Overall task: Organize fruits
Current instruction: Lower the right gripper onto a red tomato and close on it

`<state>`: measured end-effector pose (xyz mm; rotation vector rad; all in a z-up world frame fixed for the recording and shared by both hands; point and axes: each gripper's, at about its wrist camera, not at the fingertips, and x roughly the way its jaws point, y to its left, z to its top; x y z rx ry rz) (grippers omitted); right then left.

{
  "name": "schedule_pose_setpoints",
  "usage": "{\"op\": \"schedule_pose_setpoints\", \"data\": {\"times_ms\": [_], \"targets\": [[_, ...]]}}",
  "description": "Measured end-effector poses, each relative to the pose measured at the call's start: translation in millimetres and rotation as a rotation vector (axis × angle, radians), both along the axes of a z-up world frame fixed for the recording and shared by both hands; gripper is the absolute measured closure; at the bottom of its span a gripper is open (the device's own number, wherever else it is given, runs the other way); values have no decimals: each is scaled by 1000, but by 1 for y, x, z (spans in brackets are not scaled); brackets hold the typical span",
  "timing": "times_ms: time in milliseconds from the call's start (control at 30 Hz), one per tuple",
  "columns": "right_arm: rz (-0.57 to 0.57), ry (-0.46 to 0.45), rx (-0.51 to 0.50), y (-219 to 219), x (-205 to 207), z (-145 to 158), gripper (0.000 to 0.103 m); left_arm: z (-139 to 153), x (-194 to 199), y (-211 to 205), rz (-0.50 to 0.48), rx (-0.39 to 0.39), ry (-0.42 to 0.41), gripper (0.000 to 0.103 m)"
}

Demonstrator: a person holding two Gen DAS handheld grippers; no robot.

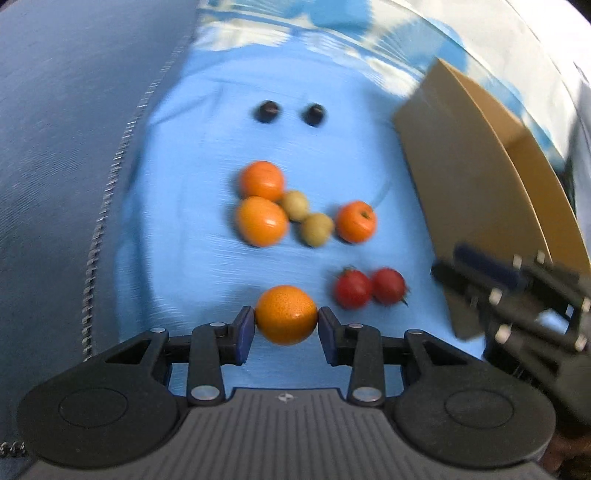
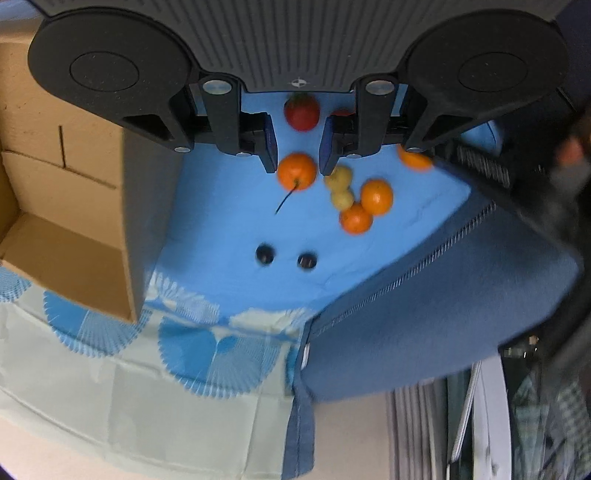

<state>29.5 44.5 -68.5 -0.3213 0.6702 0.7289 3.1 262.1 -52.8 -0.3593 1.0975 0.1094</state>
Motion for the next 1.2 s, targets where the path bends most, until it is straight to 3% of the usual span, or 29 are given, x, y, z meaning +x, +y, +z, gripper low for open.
{"op": "schedule_pose_setpoints", "data": {"times_ms": [100, 200, 433, 500, 567, 767, 1000, 1200], "targets": [[8, 15, -70, 10, 0, -12, 77, 3, 1, 2, 24, 0, -2, 62], [0, 55, -131, 17, 4, -26, 71, 3, 6, -4, 10, 18, 7, 61], [-18, 91, -208, 21, 10, -50, 70, -2, 7, -11, -24, 54, 4, 61], [-17, 99, -212, 19, 11, -53, 73, -2, 7, -10, -20, 48, 7, 61], [-12, 103, -210, 16, 11, -55, 84, -2, 7, -10, -19, 45, 9, 61], [9, 74, -202, 12, 6, -51, 103, -2, 8, -16, -34, 61, 10, 61], [29, 46, -210, 3, 0, -52, 101, -1, 9, -15, -31, 52, 2, 61], [12, 26, -179, 4, 0, -48, 78, 0, 9, -13, -33, 40, 6, 61]]}}
